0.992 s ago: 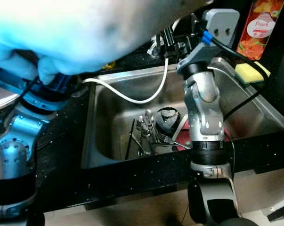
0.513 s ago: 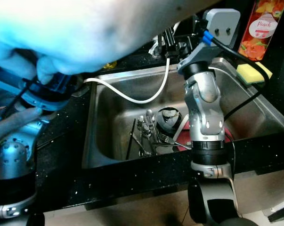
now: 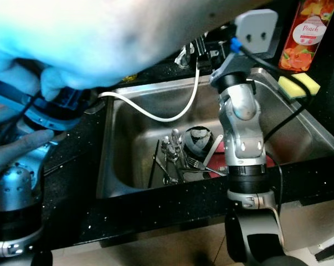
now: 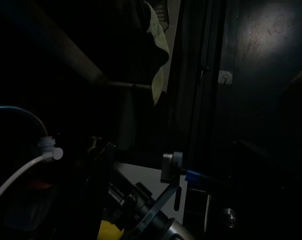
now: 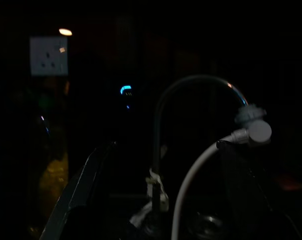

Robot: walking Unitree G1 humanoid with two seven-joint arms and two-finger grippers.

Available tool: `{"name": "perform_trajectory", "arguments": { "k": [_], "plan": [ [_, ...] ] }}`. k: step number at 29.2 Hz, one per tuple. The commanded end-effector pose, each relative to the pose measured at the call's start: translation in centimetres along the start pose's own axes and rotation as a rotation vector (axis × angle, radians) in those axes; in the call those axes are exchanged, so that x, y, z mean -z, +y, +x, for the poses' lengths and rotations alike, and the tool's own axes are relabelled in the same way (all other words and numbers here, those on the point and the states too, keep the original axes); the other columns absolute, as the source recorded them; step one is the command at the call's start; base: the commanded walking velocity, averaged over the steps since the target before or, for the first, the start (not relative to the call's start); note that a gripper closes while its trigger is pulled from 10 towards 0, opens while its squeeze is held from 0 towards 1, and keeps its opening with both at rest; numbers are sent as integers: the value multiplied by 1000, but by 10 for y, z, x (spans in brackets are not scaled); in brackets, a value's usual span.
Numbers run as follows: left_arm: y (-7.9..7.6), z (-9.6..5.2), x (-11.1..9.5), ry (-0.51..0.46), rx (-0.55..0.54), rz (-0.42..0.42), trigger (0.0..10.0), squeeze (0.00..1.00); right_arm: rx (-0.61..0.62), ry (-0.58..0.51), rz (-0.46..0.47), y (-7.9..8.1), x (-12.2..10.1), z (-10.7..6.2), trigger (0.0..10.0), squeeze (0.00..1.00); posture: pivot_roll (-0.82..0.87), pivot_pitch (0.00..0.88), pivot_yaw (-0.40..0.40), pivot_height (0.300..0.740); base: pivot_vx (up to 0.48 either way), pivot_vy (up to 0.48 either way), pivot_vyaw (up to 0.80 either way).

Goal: Kitchen organization

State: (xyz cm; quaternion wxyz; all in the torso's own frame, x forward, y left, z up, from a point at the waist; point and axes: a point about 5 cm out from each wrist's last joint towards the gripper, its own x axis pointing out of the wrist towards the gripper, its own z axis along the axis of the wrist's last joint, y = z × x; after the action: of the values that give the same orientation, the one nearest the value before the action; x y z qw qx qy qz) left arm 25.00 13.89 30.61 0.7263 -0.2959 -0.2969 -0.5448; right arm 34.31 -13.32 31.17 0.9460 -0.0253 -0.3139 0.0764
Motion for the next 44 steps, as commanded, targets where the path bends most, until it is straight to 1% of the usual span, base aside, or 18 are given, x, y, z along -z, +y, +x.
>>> {"name": "perform_trajectory", "arguments": {
  "k": [1, 4, 5, 7, 9, 10, 11, 12, 13, 14, 18, 20, 21, 25, 29, 35, 40, 44],
  "plan": [
    [1, -1, -1, -4, -8, 18, 10000, 0, -14, 44, -35, 4, 10, -3, 10000, 0, -81, 0, 87, 740, 0, 0, 0],
    [1, -1, 0, 0, -11, 16, 10000, 0, -28, 184, -62, 4, 33, -8, 10000, 0, -82, 0, 86, 740, 0, 0, 0],
    [1, -1, 0, 0, -11, 16, 10000, 0, -28, 184, -62, 4, 33, -8, 10000, 0, -82, 0, 86, 740, 0, 0, 0],
    [2, -1, 0, 0, -13, 14, 10000, 0, -10, 252, 25, 2, 47, -13, 10000, 0, -83, 0, 85, 740, 0, 0, 0],
    [2, -1, 1, 0, -12, 11, 10000, 0, 13, 288, 92, -1, 59, -19, 10000, 0, -83, 0, 85, 740, 0, 0, 0],
    [2, -1, 1, 0, -12, 11, 10000, 0, 13, 288, 92, -1, 59, -19, 10000, 0, -83, 0, 85, 740, 0, 0, 0],
    [1, -1, 1, 1, -12, 10, 10000, 0, 20, 305, 95, -1, 65, -23, 10000, 0, -82, 0, 86, 740, 0, 0, 0],
    [2, -2, 2, 5, -13, 7, 10000, 0, 24, 350, 92, 1, 78, -31, 10000, 0, -83, 0, 87, 740, 0, 0, 0],
    [2, -2, 2, 5, -13, 7, 10000, 0, 24, 350, 92, 1, 78, -31, 10000, 0, -83, 0, 87, 740, 0, 0, 0],
    [2, -2, 2, 7, -13, 6, 10000, 0, 27, 404, 93, 2, 88, -37, 10000, 0, -84, 0, 87, 740, 0, 0, 0],
    [2, -2, 3, 10, -13, 3, 10000, 0, 22, 532, 95, 4, 108, -48, 10000, 0, -84, 0, 88, 740, 0, 0, 0],
    [2, -2, 4, 13, -14, 2, 10000, 0, 26, 553, 107, 4, 112, -51, 10000, 0, -85, 0, 88, 740, 0, 0, 0],
    [3, -2, 5, 17, -14, 0, 10000, 0, 44, 577, 118, 2, 120, -57, 10000, 0, -84, 0, 88, 740, 0, 0, 0],
    [4, -2, 5, 19, -14, 0, 10000, 0, 60, 578, 121, 0, 123, -61, 10000, 0, -83, 0, 89, 740, 0, 0, 0],
    [4, -1, 5, 22, -13, 0, 10000, 0, 38, 513, 123, 3, 115, -55, 10000, 0, -85, 0, 91, 740, 0, 0, 0],
    [4, -1, 6, 23, -11, 0, 10000, 0, 39, 505, 126, 3, 114, -53, 10000, 0, -84, 0, 90, 740, 0, 0, 0],
    [5, 0, 5, 21, -13, 3, 10000, 0, 37, 417, 127, 2, 101, -44, 10000, 0, -83, 0, 89, 740, 0, 0, 0],
    [5, 0, 5, 20, -15, 4, 10000, 0, 36, 393, 128, 2, 97, -41, 10000, 0, -82, 0, 88, 740, 0, 0, 0]
  ]
}}
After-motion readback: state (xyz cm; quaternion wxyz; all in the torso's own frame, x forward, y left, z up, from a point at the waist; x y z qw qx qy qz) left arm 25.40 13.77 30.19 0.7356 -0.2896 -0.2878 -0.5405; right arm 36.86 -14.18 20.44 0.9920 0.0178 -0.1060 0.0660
